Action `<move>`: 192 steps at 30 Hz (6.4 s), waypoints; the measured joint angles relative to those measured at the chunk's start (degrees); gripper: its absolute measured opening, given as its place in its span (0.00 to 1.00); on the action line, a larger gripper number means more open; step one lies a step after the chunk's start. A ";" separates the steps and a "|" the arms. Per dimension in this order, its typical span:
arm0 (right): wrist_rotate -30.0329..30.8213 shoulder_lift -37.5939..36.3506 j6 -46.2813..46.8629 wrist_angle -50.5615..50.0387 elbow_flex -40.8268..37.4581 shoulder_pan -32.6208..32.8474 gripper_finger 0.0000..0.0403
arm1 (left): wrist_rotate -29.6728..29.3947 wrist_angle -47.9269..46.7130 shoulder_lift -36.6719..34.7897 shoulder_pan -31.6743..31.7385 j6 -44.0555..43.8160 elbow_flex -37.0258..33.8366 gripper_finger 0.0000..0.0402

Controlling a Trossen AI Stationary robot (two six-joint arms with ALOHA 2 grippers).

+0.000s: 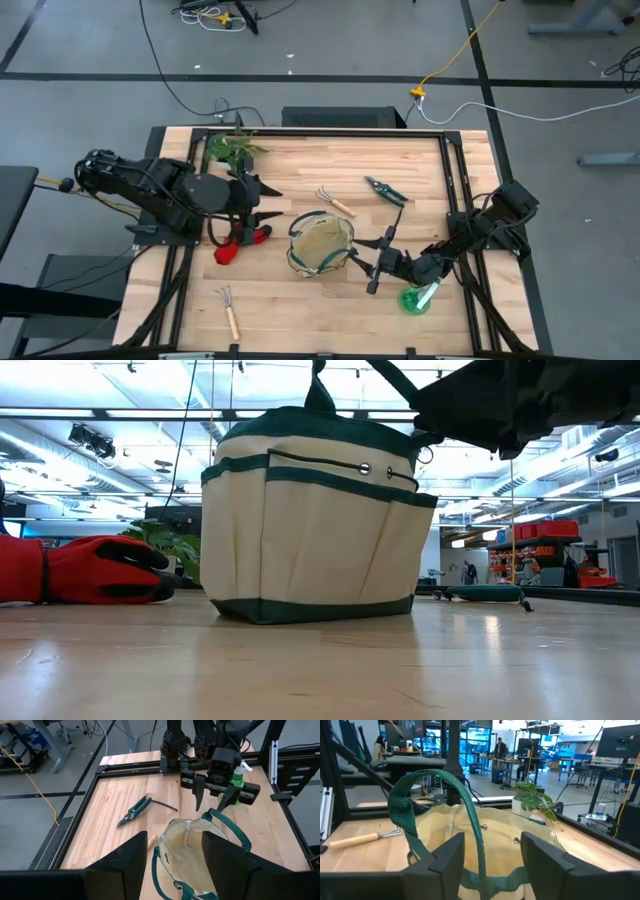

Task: Pick & Place Garden tools in Gardening bag
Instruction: Put the green spray bottle into the green gardening bag

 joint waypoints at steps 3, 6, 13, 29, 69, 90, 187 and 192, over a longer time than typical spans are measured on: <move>0.75 -0.65 -1.46 0.19 0.00 0.69 0.53 | -0.01 0.01 0.01 0.00 0.00 0.00 0.49; 3.58 -2.39 -3.33 0.15 0.00 2.11 0.54 | 0.01 0.01 0.01 0.00 0.25 0.00 0.49; 10.31 -8.43 -8.97 -0.09 0.02 6.05 0.53 | 0.00 -0.03 0.01 0.00 0.31 -0.02 0.49; 25.96 -22.65 -18.88 -0.25 0.04 19.43 0.53 | 0.01 -1.16 0.01 0.00 2.10 -0.02 0.49; 33.89 -36.00 -19.11 12.08 -21.61 59.07 0.53 | -0.14 2.57 0.03 0.42 0.74 -0.02 0.49; 33.83 -35.93 0.09 2.80 -29.92 68.08 0.53 | -3.22 5.80 0.03 0.50 0.20 -0.02 0.49; -0.67 -35.91 29.69 -18.36 -29.90 45.15 0.44 | -2.54 9.28 0.01 2.47 -1.14 0.00 0.49; -1.79 -35.91 29.67 -18.36 -29.90 45.13 0.28 | -2.53 9.28 0.01 2.49 -1.09 0.00 0.49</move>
